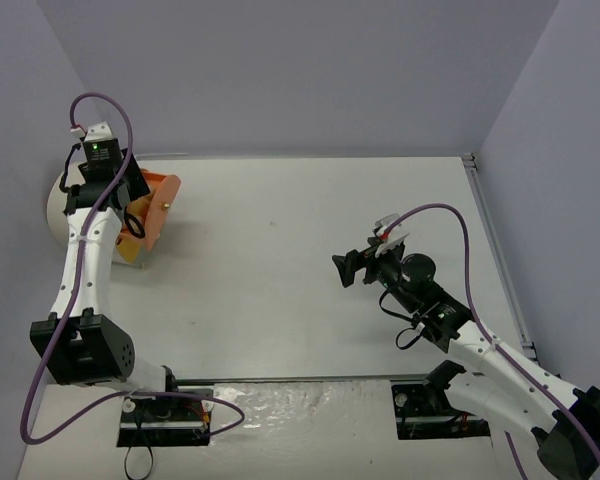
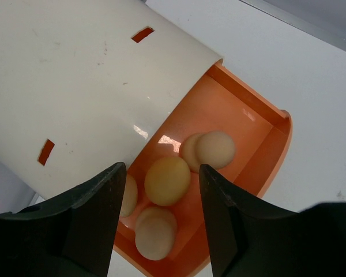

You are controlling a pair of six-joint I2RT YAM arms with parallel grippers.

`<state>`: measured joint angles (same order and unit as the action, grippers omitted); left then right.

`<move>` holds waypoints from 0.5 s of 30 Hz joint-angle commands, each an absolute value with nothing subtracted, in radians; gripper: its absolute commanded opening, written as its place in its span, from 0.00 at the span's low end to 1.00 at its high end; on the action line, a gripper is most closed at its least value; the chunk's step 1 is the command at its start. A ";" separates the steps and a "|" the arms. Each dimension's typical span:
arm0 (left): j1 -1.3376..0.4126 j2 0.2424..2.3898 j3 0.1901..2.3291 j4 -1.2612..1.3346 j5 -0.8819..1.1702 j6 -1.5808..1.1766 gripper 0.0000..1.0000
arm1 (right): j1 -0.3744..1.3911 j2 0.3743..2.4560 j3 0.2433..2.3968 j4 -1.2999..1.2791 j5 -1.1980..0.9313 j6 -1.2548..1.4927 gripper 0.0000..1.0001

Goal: Organize the makeup

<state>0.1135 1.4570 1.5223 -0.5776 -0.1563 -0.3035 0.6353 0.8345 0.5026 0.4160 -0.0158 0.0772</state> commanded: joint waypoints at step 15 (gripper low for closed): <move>-0.082 1.329 1.606 -0.616 0.156 -0.382 0.55 | 0.629 0.845 0.511 0.512 -0.036 0.084 1.00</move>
